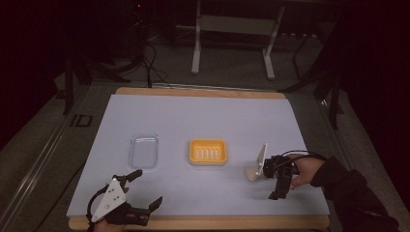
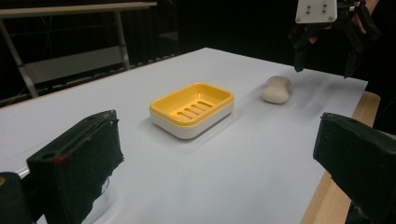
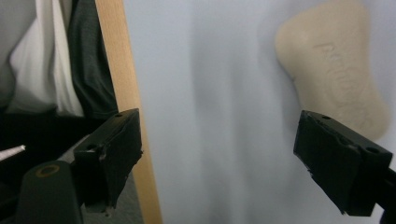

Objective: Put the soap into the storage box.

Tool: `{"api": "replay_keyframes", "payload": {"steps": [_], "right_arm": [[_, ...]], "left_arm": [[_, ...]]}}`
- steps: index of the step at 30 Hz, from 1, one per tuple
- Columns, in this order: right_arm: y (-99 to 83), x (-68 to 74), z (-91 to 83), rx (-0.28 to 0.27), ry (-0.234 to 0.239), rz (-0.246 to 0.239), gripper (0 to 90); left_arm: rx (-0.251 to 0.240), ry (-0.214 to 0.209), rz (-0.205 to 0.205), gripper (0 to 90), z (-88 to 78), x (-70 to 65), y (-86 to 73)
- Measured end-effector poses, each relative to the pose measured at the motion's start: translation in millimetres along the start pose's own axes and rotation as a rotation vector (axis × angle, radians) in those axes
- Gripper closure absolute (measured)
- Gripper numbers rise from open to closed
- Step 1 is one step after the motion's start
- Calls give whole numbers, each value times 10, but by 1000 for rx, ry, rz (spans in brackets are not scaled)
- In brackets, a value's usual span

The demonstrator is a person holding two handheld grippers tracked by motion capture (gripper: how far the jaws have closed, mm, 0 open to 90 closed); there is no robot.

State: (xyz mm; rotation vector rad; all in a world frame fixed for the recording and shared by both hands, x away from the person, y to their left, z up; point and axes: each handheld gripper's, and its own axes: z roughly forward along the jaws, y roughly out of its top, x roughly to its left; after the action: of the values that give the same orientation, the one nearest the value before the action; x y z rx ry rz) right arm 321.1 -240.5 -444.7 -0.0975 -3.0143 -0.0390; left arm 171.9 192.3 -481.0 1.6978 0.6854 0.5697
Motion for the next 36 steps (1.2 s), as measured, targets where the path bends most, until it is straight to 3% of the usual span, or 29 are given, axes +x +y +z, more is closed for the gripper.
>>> {"api": "replay_keyframes", "payload": {"steps": [3, 4, 8, 9, 14, 20, 31, 36], "right_arm": [[26, 2, -24, -8, -9, -19, 149], [51, -8, -46, -7, -36, -37, 159], [82, -21, -69, -15, -63, -59, 169], [99, -26, -70, -8, -93, -70, 178], [109, -48, -90, -7, -91, -98, 178], [140, -102, -149, 5, -123, -104, 195], [173, -210, -106, -54, -178, -216, 226], [148, -259, -97, -76, -186, -205, 229]], "left_arm": [[6, 1, 5, 11, 4, 6, -6], [6, -2, 0, 12, 14, 15, -6], [13, -8, 1, 12, 33, 17, -12], [12, -10, 1, 11, 33, 16, -14], [11, -6, -7, 11, 12, 26, -29], [2, 5, -10, 12, -35, 6, -27], [8, 2, 9, 11, -27, -22, -17], [11, -1, 9, 11, -20, -18, -21]]}}
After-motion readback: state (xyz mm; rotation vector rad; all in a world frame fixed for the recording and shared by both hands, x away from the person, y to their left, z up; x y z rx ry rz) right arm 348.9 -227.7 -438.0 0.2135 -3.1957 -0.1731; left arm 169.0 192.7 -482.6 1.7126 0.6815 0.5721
